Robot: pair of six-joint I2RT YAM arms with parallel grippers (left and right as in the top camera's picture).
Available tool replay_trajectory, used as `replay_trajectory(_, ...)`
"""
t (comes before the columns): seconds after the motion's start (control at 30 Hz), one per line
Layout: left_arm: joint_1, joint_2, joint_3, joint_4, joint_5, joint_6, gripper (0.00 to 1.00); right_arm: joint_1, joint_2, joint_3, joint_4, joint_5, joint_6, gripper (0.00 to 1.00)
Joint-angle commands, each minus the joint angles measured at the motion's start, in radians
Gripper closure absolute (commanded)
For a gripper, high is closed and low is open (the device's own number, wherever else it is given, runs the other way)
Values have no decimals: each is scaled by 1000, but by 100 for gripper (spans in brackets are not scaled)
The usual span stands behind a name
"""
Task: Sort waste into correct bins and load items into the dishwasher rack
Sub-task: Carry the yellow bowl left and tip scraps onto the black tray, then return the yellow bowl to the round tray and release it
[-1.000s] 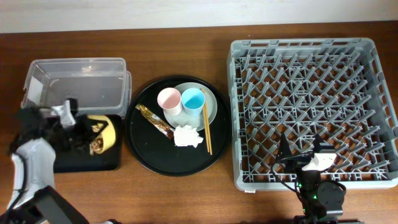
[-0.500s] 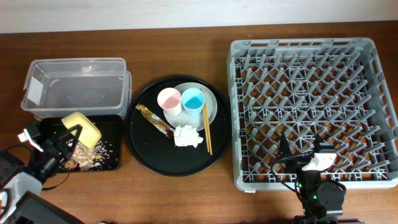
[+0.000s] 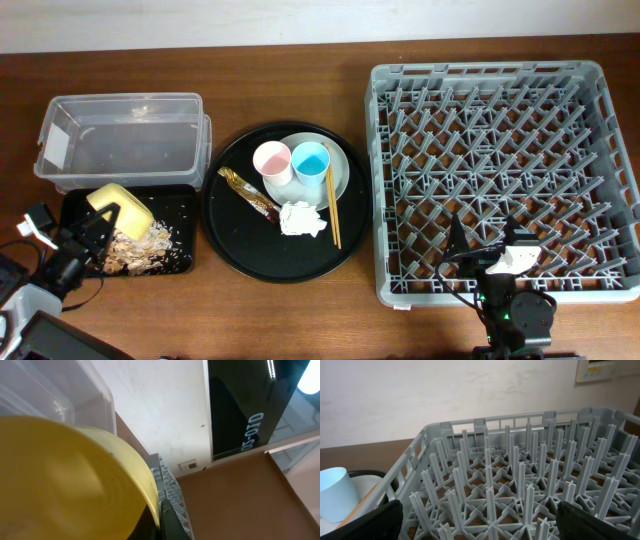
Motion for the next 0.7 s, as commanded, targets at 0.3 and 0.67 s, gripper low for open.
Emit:
replay_trajectory(0.3, -66, -13, -3, 53, 29, -10, 100, -6, -6, -8, -4, 2, -7, 2)
replay_trajectory(0.67, -145, -49, -7, 143, 28, -244, 100, -6, -6, -8, -4, 2, -7, 2)
